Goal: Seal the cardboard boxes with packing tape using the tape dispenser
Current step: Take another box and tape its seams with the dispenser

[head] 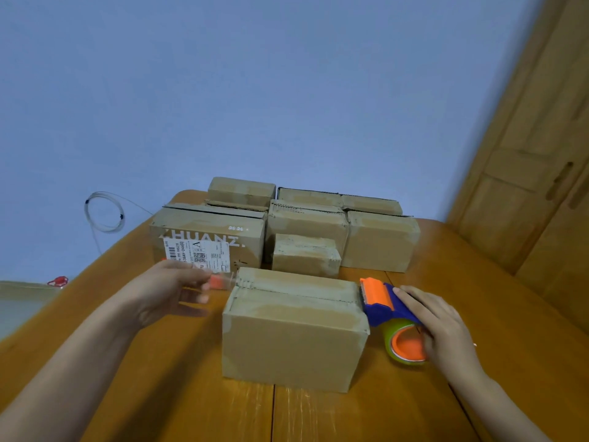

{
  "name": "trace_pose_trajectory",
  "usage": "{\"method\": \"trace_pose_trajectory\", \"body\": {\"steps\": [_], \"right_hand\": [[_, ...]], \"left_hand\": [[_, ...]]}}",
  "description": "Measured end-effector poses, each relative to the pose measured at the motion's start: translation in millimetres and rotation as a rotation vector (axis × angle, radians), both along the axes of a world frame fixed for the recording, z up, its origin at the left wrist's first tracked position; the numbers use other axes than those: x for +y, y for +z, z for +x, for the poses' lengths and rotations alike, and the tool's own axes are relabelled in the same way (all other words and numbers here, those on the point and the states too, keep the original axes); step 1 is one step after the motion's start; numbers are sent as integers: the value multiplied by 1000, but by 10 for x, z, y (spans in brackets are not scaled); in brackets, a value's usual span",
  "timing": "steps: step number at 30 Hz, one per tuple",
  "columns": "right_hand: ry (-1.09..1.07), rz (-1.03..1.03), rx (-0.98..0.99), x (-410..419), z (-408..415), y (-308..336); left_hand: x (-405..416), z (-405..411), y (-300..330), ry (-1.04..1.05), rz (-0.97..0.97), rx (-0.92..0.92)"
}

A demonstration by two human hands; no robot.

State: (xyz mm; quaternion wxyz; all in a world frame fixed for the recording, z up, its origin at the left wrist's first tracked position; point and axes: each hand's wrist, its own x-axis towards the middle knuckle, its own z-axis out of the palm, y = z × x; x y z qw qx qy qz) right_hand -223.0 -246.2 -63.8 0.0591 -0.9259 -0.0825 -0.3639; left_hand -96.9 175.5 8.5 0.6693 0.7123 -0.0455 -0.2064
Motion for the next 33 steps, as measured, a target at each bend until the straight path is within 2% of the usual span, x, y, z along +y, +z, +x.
{"method": "trace_pose_trajectory", "body": {"steps": [3, 7, 11, 13, 15, 17, 19, 21, 23, 25, 29, 30, 33], "right_hand": [[-1, 11, -4, 18, -10, -33], [-7, 76, 35, 36, -20, -74], [-19, 111, 21, 73, -33, -110], [-20, 123, -1, 104, -40, -125], [-31, 131, -3, 136, -37, -138], [-49, 154, -9, 173, -52, -143], [-65, 169, -10, 196, -61, -140], [-77, 183, -24, 261, -67, -173], [-89, 201, -43, 398, -54, -197], [-111, 235, -50, 588, -38, -204], [-62, 305, -31, 963, -41, -251], [-50, 332, -16, 1054, -45, -277], [-39, 402, 28, 1254, -60, -354]], "left_hand": [[-14, -1, -118, 23, 67, -7], [-136, -112, -374, 66, 49, 31], [-404, -285, -591, 154, 107, -68], [-452, -328, -636, 189, 232, -141], [-414, -332, -597, 168, 451, -204], [-356, -319, -467, 241, 536, -318], [-341, -325, -286, 286, 467, -428], [-415, -377, -96, 229, 324, -417], [-532, -415, 23, 116, 286, -389], [-623, -358, 80, 63, 448, -433], [-747, -201, 93, -10, 1064, -643], [-816, -213, 82, -46, 1118, -726], [-1069, -310, 34, -263, 1011, -937]]}}
